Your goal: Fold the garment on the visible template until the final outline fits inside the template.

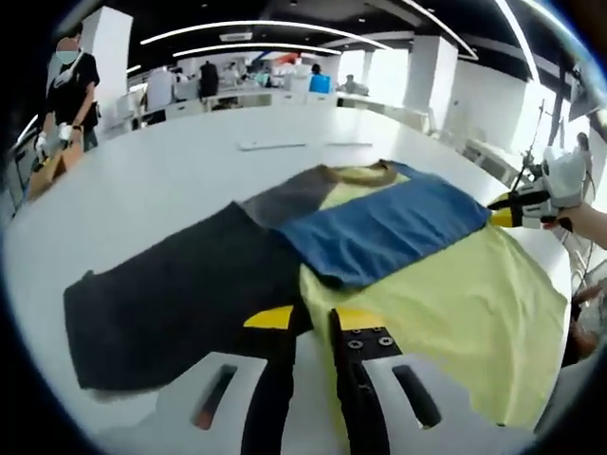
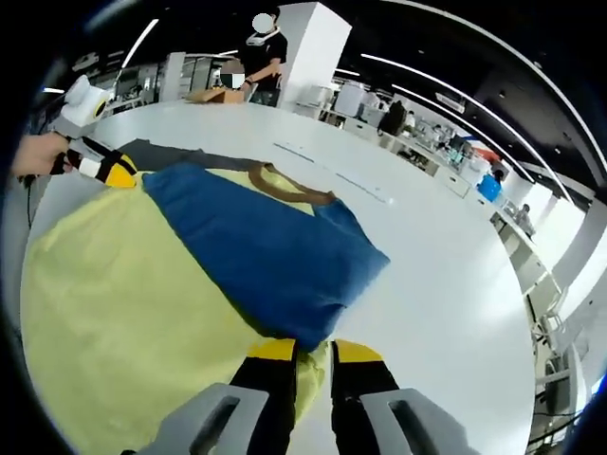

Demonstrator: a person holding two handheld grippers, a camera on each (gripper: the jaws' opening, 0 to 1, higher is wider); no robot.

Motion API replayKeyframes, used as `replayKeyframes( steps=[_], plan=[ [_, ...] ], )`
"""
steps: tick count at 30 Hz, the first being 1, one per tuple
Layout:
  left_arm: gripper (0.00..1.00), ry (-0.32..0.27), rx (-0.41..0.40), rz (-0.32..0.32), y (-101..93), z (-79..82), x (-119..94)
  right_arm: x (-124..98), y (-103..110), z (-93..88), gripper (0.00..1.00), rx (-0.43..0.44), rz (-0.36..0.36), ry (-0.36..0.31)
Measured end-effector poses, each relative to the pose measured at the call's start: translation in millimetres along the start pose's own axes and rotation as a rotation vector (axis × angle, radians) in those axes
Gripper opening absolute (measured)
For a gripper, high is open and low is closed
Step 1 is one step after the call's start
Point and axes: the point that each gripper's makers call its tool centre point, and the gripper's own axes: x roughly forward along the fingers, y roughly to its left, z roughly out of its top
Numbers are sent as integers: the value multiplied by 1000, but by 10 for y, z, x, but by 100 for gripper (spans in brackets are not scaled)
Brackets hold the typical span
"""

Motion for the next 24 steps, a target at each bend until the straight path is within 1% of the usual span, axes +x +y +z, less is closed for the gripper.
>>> replayKeyframes(
  steps=[1, 3, 5, 7, 8, 13, 15, 17, 18, 19, 22, 24],
  plan=[
    [10, 3, 7, 5, -7, 5, 5, 0, 0, 6, 1, -2, 0, -2],
    [8, 8, 14, 9, -25, 8, 8, -9, -7, 16, 0, 9, -7, -4],
    [6, 10, 35, 19, -24, 12, 10, -10, -18, -18, 0, 28, -8, 11],
    [3, 4, 46, 25, -24, 25, 5, -10, -29, -44, 0, 34, -9, 17],
    [0, -6, 46, 28, -19, 45, -1, -14, -28, -56, 0, 38, -5, 16],
    [0, 0, 23, 34, 6, 45, 9, -26, -26, -84, 0, 35, 2, 26],
    [0, 1, 22, 40, 13, 46, 5, -20, -45, -141, 0, 34, -5, 50],
    [0, 2, 16, 47, 24, 44, 3, -15, -50, -197, 0, 55, -4, 71],
    [0, 3, 14, 49, 30, 44, 4, -16, -39, -209, 0, 78, 3, 70],
    [0, 2, 12, 49, 33, 45, 6, -19, -44, -197, 0, 83, 2, 62],
    [0, 4, 7, 45, 32, 45, 7, -25, -32, -198, 0, 83, 8, 70],
    [0, 7, -4, 41, 32, 46, 8, -27, 4, -191, 0, 71, 29, 69]
  ],
)
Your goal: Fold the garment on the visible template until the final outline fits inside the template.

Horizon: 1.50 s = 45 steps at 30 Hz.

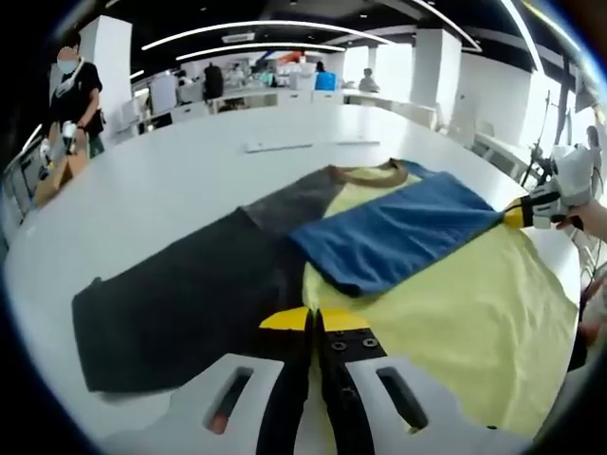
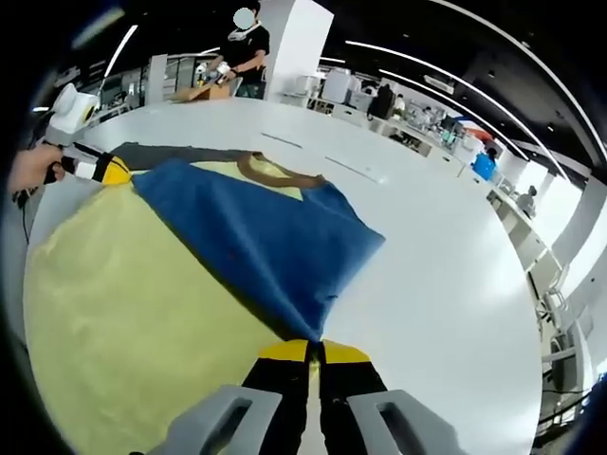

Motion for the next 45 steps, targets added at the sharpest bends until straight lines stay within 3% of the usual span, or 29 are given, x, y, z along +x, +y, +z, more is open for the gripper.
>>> replayKeyframes(
  steps=[7, 11, 18, 22, 29, 34, 45],
  plan=[
    [0, -1, -19, -17, 3, -1, 6, -44, 23, -31, 1, 71, 26, 15],
    [8, 3, 12, -9, 20, -4, 11, -64, 28, -56, 3, 110, 35, 16],
    [30, -37, 45, -43, -39, 65, -52, -64, 32, -64, 2, 175, 40, 18],
    [50, -65, 53, -33, 10, 124, -105, -55, 20, -72, 0, 232, 48, 15],
    [69, -93, 47, -11, 123, 146, -244, -59, 6, -67, 0, 260, 60, 15],
    [76, -103, 41, 14, 243, 119, -357, -55, -38, -72, 0, 255, 65, 10],
    [81, -112, -7, 68, 490, 52, -514, -46, -150, -96, 0, 248, 61, 15]
  ],
)
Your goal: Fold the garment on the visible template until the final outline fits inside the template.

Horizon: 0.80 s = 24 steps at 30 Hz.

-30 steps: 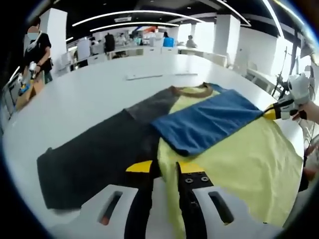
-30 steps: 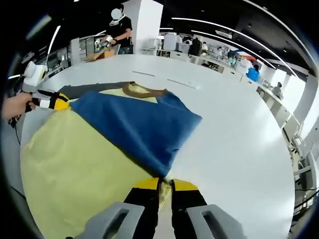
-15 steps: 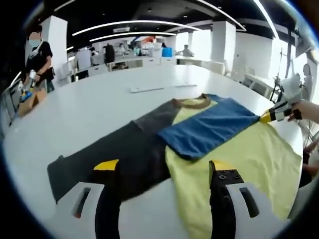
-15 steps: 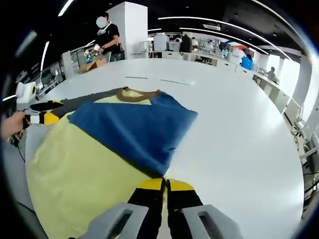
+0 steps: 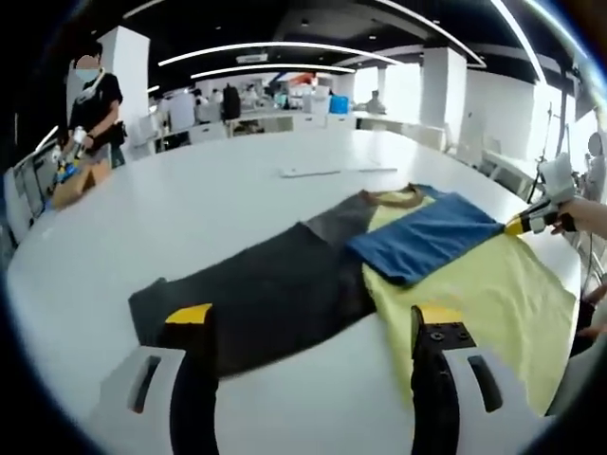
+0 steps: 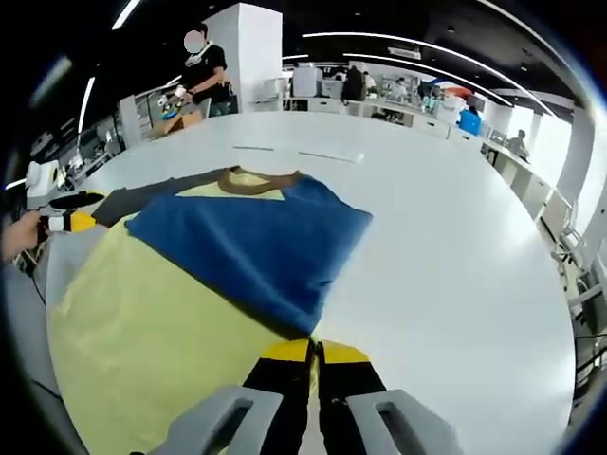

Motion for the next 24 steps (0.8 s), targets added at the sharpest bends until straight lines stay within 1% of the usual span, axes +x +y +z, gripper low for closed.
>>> replayKeyframes(
  steps=[3, 5, 6, 9, 12, 14, 15, 19, 20, 21, 22, 23, 24],
  plan=[
    [82, 2, 2, 8, 38, -7, -18, -1, 11, 4, 0, -8, 11, -6],
    [84, 5, -3, 21, 92, -16, -38, -6, 8, 22, 0, 6, 11, -17],
    [84, 2, -4, 26, 110, -9, -49, -23, 16, 66, 1, 19, 17, -40],
    [86, -1, -10, 37, 161, -1, -80, -59, 35, 148, 14, 30, 28, -74],
    [87, -6, -21, 44, 209, 9, -111, -116, 94, 255, 26, 26, 59, -114],
    [89, -21, -30, 67, 265, 25, -139, -175, 174, 314, 32, 31, 98, -130],
    [90, -24, -32, 70, 288, 24, -153, -213, 217, 348, 37, 31, 116, -140],
    [92, -9, -43, 97, 400, -25, -200, -338, 382, 438, 58, 24, 185, -167],
    [92, -9, -43, 100, 417, -31, -211, -372, 433, 465, 62, 6, 208, -179],
    [92, -10, -42, 104, 439, -40, -218, -393, 450, 479, 69, -9, 213, -183],
    [92, 2, -42, 117, 488, -72, -231, -433, 486, 503, 73, -32, 224, -191],
    [92, 13, -43, 124, 516, -98, -239, -463, 514, 523, 77, -31, 235, -199],
    [92, 16, -43, 126, 534, -111, -244, -512, 572, 548, 82, -32, 263, -209]
  ],
)
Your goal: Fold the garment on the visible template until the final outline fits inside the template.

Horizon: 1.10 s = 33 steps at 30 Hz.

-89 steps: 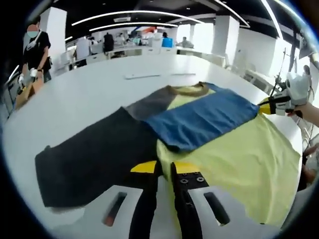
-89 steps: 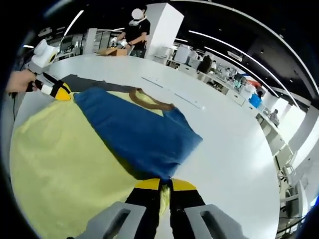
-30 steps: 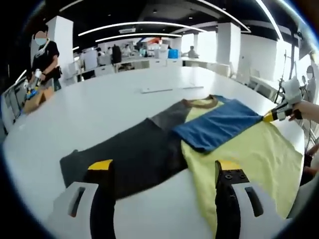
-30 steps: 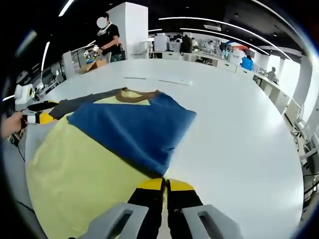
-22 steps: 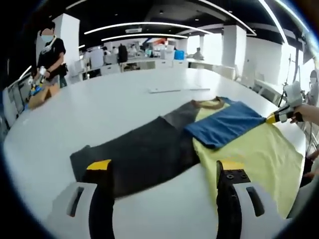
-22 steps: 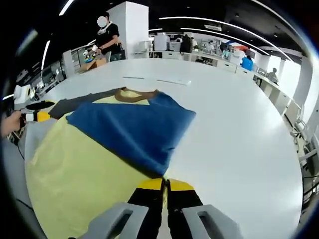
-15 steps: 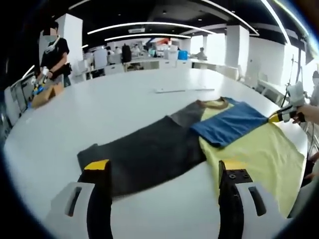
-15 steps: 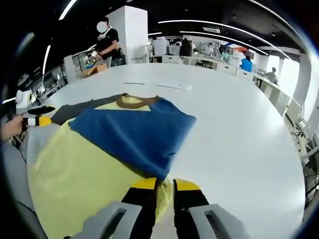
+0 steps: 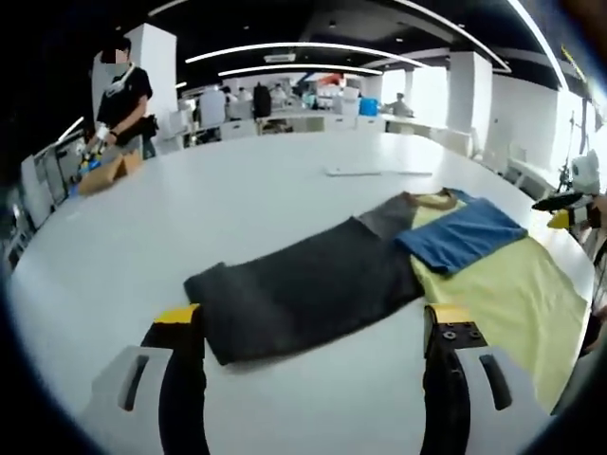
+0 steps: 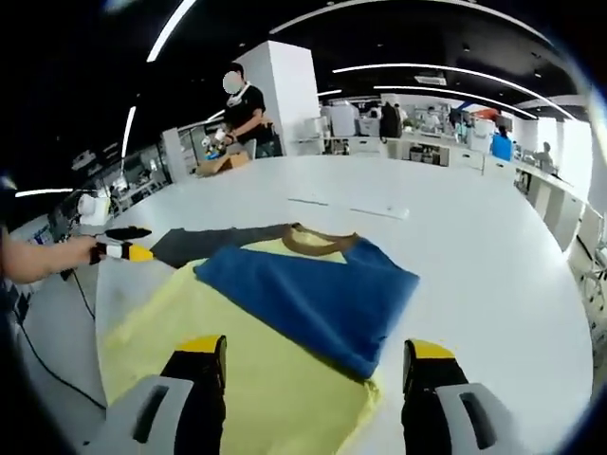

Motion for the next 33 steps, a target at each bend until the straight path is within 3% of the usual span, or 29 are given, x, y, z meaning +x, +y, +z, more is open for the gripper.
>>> replayKeyframes(
  steps=[6, 13, 17, 25, 31, 33],
  plan=[
    [91, 10, -25, 31, 186, -55, -54, -143, 249, 105, 95, -46, 66, -22],
    [86, 13, -87, 61, 393, -111, -82, -331, 474, 169, 99, -70, 101, -42],
    [79, 18, -83, 93, 515, -161, -80, -417, 556, 181, 99, -60, 117, -48],
    [57, -16, -87, 139, 666, -179, -112, -621, 644, 239, 99, -35, 115, -92],
    [43, 6, -99, 157, 698, -283, -104, -707, 660, 212, 98, -13, 89, -103],
    [33, 21, -108, 162, 700, -320, -105, -727, 679, 194, 98, -7, 88, -104]
  ],
)
